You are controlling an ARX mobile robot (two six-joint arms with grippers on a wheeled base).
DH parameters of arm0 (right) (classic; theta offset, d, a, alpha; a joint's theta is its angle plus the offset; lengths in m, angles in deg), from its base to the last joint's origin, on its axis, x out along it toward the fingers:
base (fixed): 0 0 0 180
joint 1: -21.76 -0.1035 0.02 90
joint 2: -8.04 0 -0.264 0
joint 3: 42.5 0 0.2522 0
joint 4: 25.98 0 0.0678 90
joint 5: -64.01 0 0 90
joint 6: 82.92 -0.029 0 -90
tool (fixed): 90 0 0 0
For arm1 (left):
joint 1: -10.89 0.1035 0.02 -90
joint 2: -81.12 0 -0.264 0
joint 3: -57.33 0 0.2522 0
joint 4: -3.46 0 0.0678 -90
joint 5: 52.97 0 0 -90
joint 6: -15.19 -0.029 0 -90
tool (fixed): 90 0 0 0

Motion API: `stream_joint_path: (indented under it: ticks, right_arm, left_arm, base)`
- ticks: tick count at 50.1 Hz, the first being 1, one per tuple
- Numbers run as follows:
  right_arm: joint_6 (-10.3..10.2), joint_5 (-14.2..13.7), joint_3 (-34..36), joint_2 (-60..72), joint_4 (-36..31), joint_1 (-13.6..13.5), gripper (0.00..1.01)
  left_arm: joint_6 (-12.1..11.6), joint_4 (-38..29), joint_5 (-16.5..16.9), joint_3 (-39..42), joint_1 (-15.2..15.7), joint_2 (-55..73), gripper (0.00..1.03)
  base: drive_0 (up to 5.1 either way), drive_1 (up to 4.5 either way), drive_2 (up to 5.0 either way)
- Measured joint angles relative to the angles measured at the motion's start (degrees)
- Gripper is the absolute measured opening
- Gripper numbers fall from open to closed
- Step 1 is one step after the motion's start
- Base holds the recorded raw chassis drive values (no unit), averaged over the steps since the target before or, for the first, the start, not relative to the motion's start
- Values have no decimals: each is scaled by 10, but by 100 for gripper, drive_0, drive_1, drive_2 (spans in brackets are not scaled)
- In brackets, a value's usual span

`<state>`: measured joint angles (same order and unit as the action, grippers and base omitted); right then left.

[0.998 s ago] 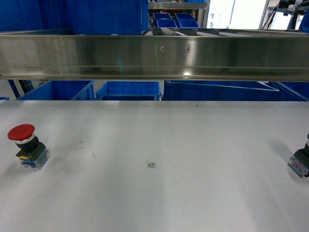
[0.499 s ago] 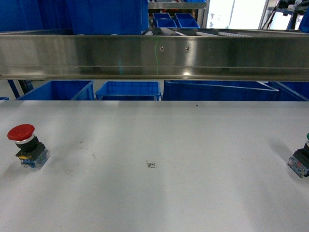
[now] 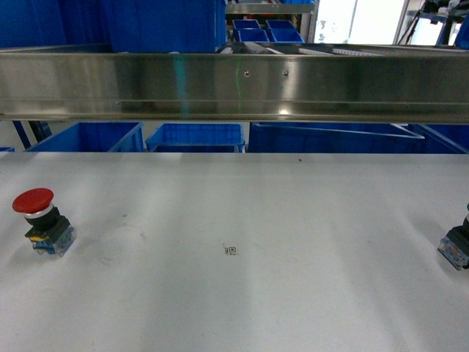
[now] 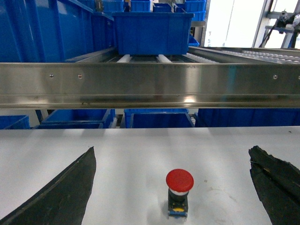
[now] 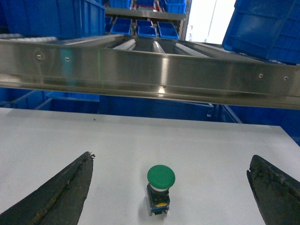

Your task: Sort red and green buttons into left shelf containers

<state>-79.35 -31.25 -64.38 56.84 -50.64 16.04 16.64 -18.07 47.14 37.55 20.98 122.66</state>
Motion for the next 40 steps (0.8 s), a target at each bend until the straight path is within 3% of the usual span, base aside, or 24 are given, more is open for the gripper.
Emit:
stream_joint_path:
  ticks: [5, 14, 22, 27, 40]
  right_arm:
    - [1, 18, -36, 78, -14, 18, 98]
    - [10, 55, -99, 202, 4, 43, 98]
    - [11, 83, -174, 273, 28, 50, 98]
    - [12, 111, -230, 308, 78, 54, 98]
    - [34, 151, -317, 382, 175, 63, 98]
  left_arm:
    - [-4, -31, -10, -34, -18, 80, 98]
    - [-11, -23, -22, -94, -61, 201, 98]
    - [-23, -31, -37, -160, -90, 261, 98]
    - [-31, -10, -52, -204, -104, 294, 98]
    - [-29, 35, -96, -254, -128, 341, 98]
  base:
    - [0, 0, 0]
    - [0, 0, 0]
    - [0, 0, 0]
    - [0, 0, 0]
    - [0, 0, 0]
